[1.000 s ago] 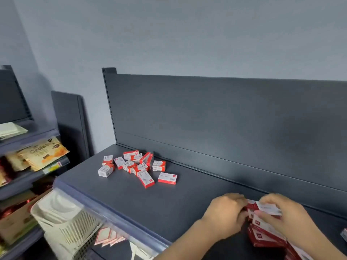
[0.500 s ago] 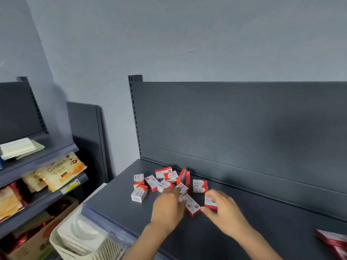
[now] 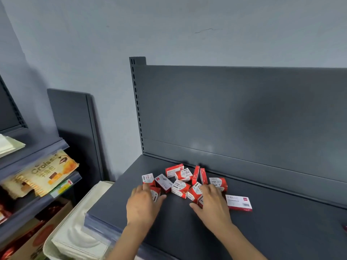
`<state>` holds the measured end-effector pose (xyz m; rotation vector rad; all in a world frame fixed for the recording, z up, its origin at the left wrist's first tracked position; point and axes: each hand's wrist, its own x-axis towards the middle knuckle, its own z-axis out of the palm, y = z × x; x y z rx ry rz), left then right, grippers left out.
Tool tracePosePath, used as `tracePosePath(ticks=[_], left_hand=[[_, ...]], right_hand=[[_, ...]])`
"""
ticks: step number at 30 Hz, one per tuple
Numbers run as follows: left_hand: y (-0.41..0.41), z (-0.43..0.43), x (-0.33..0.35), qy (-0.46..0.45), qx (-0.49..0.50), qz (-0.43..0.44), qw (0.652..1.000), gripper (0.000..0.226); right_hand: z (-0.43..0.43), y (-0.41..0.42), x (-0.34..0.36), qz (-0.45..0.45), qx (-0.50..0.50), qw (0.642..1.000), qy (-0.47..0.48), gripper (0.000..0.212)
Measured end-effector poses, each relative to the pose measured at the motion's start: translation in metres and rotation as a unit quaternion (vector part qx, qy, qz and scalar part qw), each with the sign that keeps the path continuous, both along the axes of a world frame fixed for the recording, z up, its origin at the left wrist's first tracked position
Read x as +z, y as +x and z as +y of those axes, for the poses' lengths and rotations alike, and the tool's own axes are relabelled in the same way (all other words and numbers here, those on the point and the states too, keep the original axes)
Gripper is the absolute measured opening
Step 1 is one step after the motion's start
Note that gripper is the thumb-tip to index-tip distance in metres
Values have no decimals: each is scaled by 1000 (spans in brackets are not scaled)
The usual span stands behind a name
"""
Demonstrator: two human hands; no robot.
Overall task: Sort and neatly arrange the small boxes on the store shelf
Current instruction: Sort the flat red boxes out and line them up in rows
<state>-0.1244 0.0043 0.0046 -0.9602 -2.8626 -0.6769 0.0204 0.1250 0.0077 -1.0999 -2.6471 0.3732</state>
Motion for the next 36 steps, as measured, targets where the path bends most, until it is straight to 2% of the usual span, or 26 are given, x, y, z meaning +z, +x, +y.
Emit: tracePosePath(ticks=[8, 13, 16, 22, 25, 27, 31, 36], left_hand=[[-2, 6, 2, -58, 11, -20, 998, 58], [1, 5, 1, -39, 9, -35, 999, 40], [8, 2, 8, -21, 14, -49, 998, 40], [31, 17, 56, 85, 2, -88, 993, 45], [71, 49, 79, 109, -62, -77, 989, 53], [108, 74, 90, 119, -116, -67, 984, 49], [209, 123, 107, 166, -218, -62, 960, 38], [345, 180, 105, 198, -343, -79, 915, 32]], right_hand=[[7, -24, 0, -17, -20, 999, 26, 53], [10, -30, -1, -42, -30, 998, 41, 52], [9, -26, 4, -49, -33, 997, 48, 50], [3, 6, 44, 63, -38, 997, 12, 58], [12, 57, 69, 126, -59, 990, -37, 48], [22, 101, 83, 155, -76, 984, -43, 49], [48, 204, 98, 194, -144, 970, -29, 55], [86, 353, 104, 205, -212, 955, 22, 54]])
